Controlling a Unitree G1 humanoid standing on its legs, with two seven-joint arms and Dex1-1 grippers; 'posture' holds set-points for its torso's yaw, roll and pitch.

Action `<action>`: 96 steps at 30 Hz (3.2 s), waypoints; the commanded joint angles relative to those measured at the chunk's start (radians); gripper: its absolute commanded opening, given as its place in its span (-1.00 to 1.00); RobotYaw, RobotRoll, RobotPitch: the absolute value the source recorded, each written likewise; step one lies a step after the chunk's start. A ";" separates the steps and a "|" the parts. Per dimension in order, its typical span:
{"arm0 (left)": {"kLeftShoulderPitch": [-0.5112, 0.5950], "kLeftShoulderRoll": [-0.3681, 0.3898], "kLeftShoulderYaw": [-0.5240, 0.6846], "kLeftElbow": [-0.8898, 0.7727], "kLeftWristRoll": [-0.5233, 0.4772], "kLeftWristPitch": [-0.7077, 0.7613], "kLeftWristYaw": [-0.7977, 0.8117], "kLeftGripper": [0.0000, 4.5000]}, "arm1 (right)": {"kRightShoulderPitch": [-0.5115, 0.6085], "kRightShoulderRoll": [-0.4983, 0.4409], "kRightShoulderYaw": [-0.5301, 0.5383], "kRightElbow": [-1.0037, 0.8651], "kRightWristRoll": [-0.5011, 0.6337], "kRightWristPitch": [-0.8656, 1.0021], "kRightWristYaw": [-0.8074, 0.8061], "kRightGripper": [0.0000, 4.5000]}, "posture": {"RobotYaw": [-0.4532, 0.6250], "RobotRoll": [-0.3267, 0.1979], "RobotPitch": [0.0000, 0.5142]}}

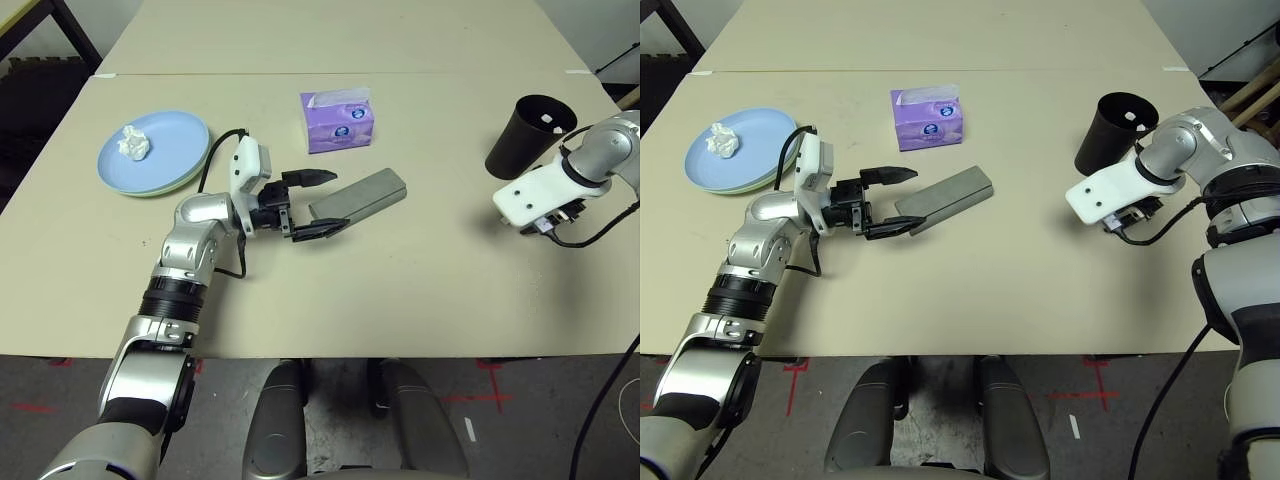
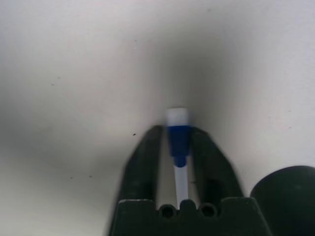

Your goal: Organize and tidy the items on the table.

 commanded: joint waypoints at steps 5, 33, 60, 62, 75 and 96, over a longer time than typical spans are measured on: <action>0.007 0.000 -0.005 -0.005 0.003 -0.007 -0.003 1.00 | -0.021 0.009 -0.086 0.024 0.137 0.108 0.160 -0.81 | 0.16 0.25 -0.10; -0.070 -0.020 -0.016 0.118 0.040 -0.084 -0.029 1.00 | 0.290 0.020 -0.692 -0.773 1.086 1.277 -0.219 -0.81 | 0.02 0.25 -0.22; -0.045 -0.015 -0.010 0.108 0.036 -0.079 -0.018 1.00 | 0.565 0.333 -0.904 -1.102 1.094 1.065 -0.915 -0.81 | 0.01 0.25 -0.18; -0.044 -0.016 -0.009 0.108 0.036 -0.078 -0.018 1.00 | 0.565 0.357 -0.907 -1.106 1.067 1.019 -0.975 -0.81 | 0.01 0.25 -0.17; -0.046 -0.015 -0.010 0.109 0.034 -0.075 -0.016 1.00 | 0.590 0.428 -0.895 -1.116 0.929 0.898 -1.246 -0.81 | 0.01 0.25 -0.18; -0.053 -0.014 -0.007 0.118 0.036 -0.081 -0.014 1.00 | 0.608 0.415 -0.896 -1.137 0.947 1.170 -1.345 0.33 | 0.01 0.25 -0.19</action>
